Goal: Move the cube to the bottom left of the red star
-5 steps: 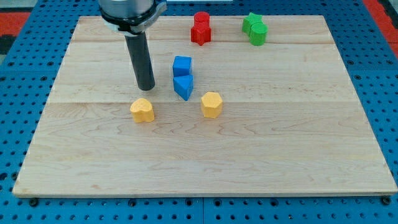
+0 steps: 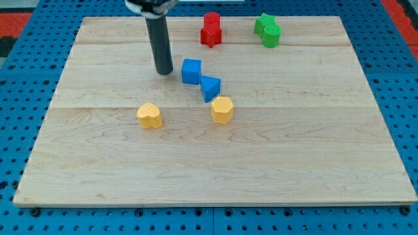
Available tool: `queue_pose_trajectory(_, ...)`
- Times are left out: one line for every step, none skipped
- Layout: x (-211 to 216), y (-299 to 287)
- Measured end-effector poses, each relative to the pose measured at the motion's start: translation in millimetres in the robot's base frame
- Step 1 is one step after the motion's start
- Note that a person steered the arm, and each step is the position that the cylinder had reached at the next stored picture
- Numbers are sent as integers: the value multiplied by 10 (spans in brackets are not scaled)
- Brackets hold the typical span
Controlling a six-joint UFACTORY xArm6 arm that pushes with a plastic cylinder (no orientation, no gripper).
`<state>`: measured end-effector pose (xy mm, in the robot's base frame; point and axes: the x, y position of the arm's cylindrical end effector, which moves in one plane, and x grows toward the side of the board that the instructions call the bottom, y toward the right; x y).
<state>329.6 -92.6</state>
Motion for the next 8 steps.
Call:
queue_pose_trajectory(-162, -159)
queue_pose_trajectory(-163, 422)
queue_pose_trajectory(-60, 779)
queue_pose_trajectory(86, 517)
queue_pose_trajectory(86, 284)
queue_pose_trajectory(94, 173)
queue_pose_trajectory(493, -437)
queue_pose_trajectory(801, -160)
